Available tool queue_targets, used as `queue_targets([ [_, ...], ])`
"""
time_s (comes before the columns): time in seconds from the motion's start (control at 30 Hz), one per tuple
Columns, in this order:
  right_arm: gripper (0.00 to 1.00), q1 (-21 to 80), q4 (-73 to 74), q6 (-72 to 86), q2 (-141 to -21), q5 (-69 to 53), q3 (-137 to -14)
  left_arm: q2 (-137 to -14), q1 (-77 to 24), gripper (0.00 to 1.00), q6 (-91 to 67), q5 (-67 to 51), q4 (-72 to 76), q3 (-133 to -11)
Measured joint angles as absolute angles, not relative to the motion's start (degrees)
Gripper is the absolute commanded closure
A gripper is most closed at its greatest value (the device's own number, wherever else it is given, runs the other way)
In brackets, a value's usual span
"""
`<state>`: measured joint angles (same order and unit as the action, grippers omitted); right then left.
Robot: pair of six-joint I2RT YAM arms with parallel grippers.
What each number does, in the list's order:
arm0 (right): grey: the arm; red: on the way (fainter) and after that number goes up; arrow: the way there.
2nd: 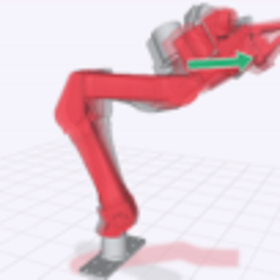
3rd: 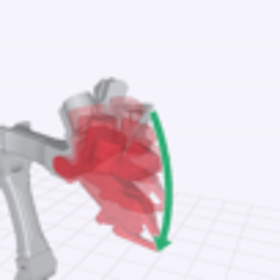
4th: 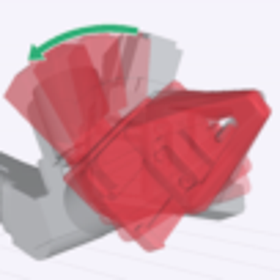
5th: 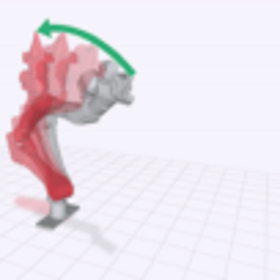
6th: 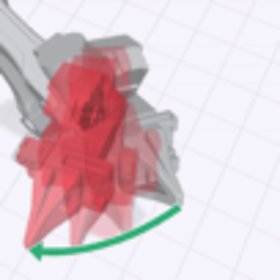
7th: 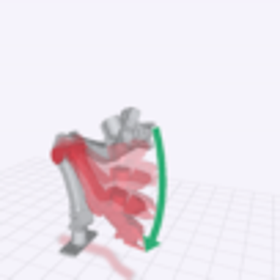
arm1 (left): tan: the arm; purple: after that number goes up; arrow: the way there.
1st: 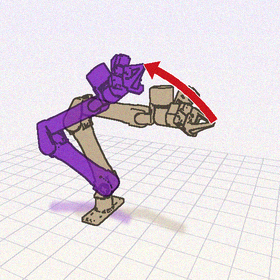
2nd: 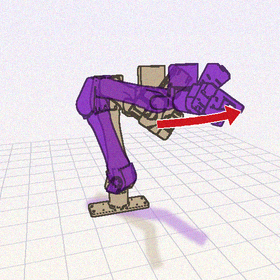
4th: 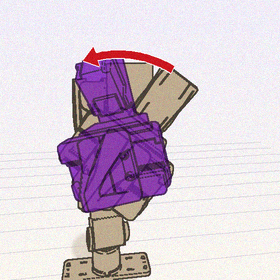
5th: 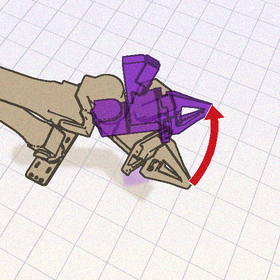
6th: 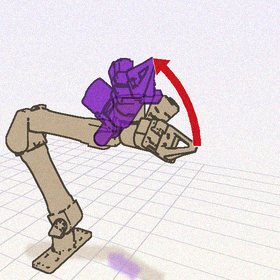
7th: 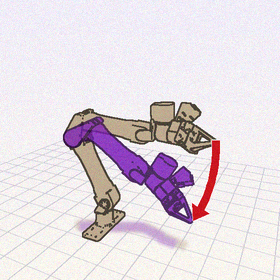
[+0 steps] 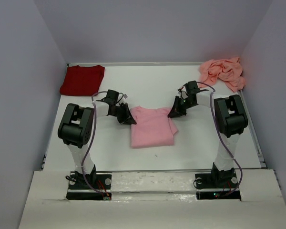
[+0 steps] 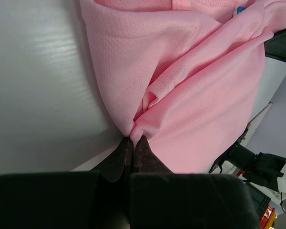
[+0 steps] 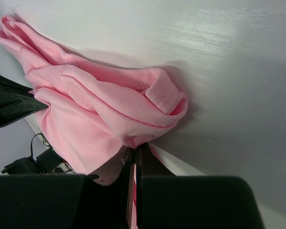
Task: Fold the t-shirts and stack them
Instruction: Fold the tshirt
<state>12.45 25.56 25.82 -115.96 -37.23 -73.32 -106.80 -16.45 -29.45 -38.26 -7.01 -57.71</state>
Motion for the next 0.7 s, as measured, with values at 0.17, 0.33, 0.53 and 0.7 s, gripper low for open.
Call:
queue_targets([
  [0.17,1.00,12.5,26.5,24.8,-116.6,-38.7,-73.5,-103.2,-17.1,1.00,-30.0,-36.8,-8.0,-54.3],
  [0.33,1.00,12.5,27.2,24.2,-116.7,-39.6,-73.5,-101.0,-17.3,1.00,-30.2,-36.2,-8.6,-52.1],
  [0.53,0.72,12.7,27.7,23.9,-116.7,-39.8,-73.5,-100.7,-17.3,1.00,-30.2,-35.5,-8.9,-52.0],
  [0.7,0.52,12.8,27.9,23.6,-116.7,-41.0,-73.9,-100.7,-17.3,0.82,-30.0,-34.9,-9.7,-52.0],
])
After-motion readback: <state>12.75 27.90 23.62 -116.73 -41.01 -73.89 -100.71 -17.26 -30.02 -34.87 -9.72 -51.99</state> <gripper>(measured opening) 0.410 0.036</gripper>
